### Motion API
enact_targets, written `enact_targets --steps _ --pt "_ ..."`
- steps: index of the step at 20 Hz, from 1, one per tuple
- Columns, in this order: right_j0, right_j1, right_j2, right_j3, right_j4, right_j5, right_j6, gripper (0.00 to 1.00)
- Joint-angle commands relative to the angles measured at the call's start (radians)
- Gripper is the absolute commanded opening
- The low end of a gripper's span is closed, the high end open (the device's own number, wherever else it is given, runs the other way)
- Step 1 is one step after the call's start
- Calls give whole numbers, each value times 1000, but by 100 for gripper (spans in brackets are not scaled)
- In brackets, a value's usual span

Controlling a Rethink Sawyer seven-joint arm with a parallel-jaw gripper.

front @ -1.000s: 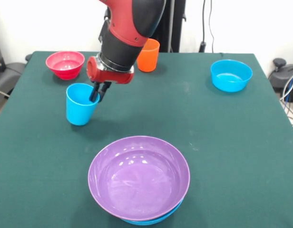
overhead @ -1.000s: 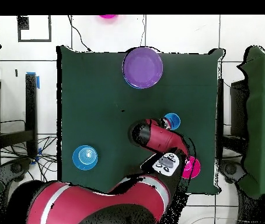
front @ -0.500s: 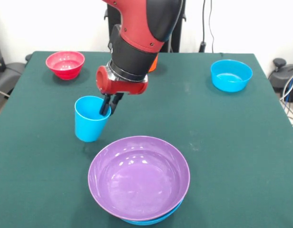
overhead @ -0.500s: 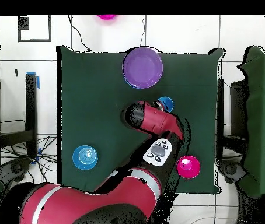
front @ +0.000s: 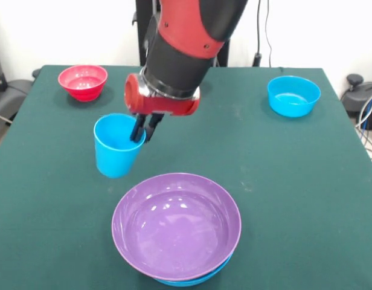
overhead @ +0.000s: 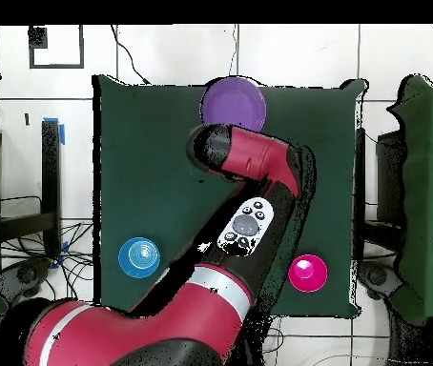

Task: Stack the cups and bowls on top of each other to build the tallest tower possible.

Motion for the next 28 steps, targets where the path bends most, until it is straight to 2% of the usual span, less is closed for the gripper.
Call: enact_targets --steps 1,5,12,15,18,21,25,28 --pt "-4 -33 -5 -198 -58 343 133 0" --pt "-19 -21 -11 -288 -65 437 115 0" --pt "-56 48 -18 -536 -24 623 124 0" --pt "-78 88 -5 -627 23 641 184 0" --pt "-119 186 -24 -822 92 726 250 0" --pt "-145 265 -71 -950 167 751 314 0" --pt "-166 328 -169 -1046 271 784 379 0" --pt "-175 351 -227 -1068 337 801 412 0"
